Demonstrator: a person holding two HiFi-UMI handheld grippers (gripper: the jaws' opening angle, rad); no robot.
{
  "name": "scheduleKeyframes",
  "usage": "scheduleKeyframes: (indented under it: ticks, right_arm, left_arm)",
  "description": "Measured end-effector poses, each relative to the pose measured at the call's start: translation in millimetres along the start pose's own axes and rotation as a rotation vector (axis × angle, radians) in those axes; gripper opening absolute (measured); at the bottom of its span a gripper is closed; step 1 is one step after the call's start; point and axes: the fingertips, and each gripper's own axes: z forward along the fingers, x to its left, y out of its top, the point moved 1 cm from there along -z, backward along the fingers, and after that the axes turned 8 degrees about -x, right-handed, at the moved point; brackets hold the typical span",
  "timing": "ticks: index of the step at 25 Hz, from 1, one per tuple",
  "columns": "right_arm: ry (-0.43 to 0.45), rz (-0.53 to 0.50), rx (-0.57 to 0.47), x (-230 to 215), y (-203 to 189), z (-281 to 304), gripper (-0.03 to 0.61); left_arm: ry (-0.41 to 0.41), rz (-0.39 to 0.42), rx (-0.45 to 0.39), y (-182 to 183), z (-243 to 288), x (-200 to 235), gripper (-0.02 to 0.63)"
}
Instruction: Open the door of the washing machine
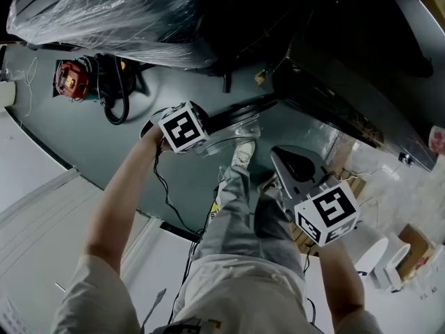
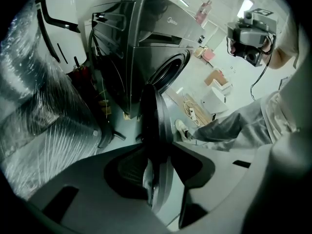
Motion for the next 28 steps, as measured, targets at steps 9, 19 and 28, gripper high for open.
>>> scheduleKeyframes:
  ticks: [9, 19, 28]
  right_arm:
    - [0.005, -0.011, -0.003, 9.8, 5.4, 10.8, 0.023]
    - [-0.035, 0.007, -0.005, 15.9, 4.1, -0.6, 0.021]
    - [-0.098, 0.027, -0.055, 13.4, 22.0, -39.8, 0.023]
  left_arm:
    - [0.008, 0.031, -0.008, 0.6, -6.1, 11.7, 0.163]
    - [0.086, 0.032, -0.096, 7.3, -19.0, 7.3, 0.164]
    - [0.252, 0.047, -0.322, 44.5, -61.4, -22.8, 0.125]
